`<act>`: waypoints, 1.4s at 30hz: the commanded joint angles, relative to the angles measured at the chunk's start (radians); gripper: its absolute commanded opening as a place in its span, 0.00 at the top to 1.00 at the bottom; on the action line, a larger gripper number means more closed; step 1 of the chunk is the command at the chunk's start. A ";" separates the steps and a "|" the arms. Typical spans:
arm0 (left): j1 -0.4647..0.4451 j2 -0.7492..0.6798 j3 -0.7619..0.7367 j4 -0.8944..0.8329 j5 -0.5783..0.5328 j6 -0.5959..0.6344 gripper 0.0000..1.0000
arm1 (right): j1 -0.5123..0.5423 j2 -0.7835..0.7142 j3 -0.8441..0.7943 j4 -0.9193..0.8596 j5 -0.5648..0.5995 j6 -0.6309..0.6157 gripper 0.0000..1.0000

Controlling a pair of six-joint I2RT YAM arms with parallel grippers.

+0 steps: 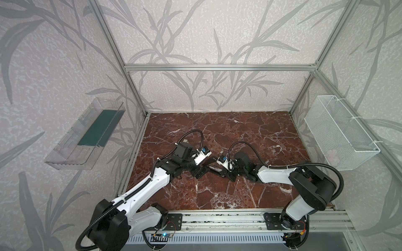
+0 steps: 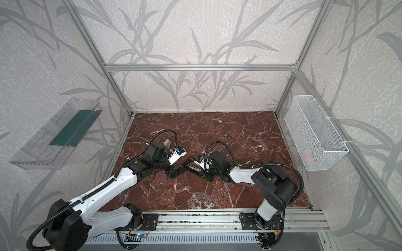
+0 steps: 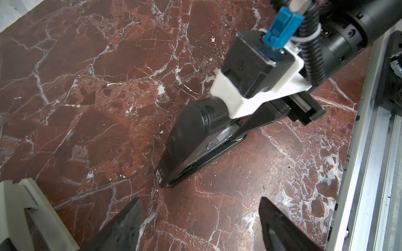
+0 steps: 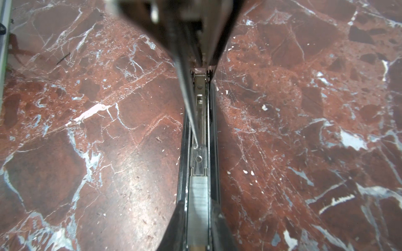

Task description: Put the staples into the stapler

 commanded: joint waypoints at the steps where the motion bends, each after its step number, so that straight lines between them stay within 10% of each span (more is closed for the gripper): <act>1: 0.015 0.052 0.044 0.035 0.089 0.099 0.16 | 0.003 -0.009 0.008 -0.046 -0.043 -0.017 0.95; 21: 0.014 0.210 0.111 0.021 0.279 0.160 0.29 | 0.019 0.016 0.023 -0.044 -0.028 -0.027 0.95; 42: -0.032 0.286 0.102 0.036 0.243 0.178 0.76 | 0.013 0.013 0.032 -0.051 0.003 -0.038 0.94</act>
